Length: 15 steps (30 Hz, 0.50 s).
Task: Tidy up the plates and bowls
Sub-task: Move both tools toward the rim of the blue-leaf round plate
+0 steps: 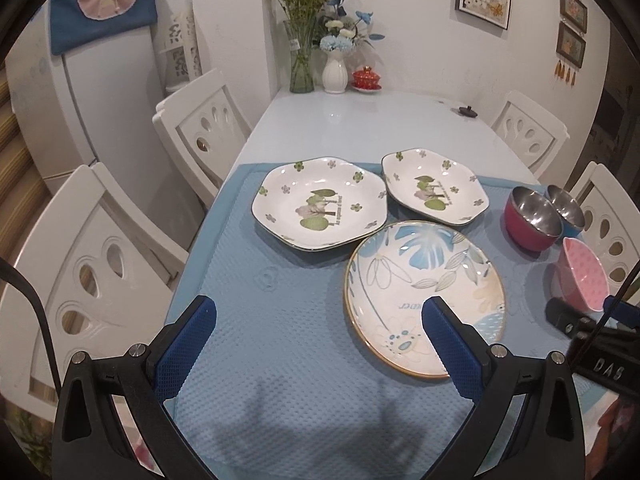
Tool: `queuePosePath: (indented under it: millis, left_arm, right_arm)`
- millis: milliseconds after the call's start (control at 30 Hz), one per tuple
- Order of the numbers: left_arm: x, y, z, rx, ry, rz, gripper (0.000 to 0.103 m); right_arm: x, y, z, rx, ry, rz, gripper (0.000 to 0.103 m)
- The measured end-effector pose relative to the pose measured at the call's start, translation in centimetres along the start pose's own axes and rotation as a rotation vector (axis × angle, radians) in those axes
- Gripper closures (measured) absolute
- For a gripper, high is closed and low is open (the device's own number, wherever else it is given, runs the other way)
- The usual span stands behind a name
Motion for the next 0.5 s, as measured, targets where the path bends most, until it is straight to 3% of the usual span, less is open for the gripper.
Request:
queuePosePath:
  millis: [500]
  left_arm:
    - [0.9,-4.6,-0.2,0.017,-0.01,-0.058,0.001]
  right_arm:
    - [2.1,-4.3,0.3,-0.004,-0.002,-0.064,0.0]
Point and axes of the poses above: each gripper's, at about its wrist camera, not at the fingertips, and y roughly against the way its jaws point, z to its right, x to its top, the point moved 4 cm from there along -y, roughly the way its jaws point, and after that the axes turned 10 degrees about y, right-handed, at the moved point
